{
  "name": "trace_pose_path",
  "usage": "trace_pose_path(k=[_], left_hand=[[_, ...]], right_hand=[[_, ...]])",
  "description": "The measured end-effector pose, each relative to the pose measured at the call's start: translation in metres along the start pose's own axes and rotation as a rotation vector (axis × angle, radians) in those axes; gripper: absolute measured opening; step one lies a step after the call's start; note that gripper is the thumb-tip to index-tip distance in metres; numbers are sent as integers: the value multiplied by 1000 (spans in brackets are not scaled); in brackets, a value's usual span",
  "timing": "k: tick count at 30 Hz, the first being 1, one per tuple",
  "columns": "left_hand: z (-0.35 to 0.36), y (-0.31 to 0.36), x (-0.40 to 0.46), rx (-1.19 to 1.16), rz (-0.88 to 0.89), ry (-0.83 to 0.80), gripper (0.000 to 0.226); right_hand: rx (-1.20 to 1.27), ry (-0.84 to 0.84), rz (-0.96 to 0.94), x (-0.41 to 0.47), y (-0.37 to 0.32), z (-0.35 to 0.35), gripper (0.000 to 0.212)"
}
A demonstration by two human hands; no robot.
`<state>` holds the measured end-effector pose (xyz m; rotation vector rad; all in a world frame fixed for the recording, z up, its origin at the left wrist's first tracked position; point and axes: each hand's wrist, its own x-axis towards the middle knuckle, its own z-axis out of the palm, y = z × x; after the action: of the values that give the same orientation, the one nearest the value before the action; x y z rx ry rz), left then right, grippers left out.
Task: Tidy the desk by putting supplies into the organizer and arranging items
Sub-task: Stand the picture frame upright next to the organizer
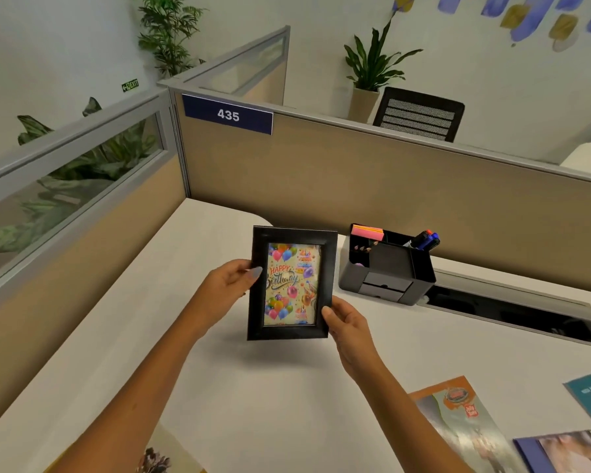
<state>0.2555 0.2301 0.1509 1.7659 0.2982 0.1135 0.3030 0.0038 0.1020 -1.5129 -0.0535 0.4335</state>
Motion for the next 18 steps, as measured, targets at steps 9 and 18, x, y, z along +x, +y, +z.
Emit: trace_pose_path(k=[9, 18], left_hand=[[11, -17, 75, -91, -43, 17, 24], [41, -28, 146, -155, -131, -16, 30]], right_hand=[[-17, 27, -22, 72, -3, 13, 23], [32, 228, 24, 123, 14, 7, 35]])
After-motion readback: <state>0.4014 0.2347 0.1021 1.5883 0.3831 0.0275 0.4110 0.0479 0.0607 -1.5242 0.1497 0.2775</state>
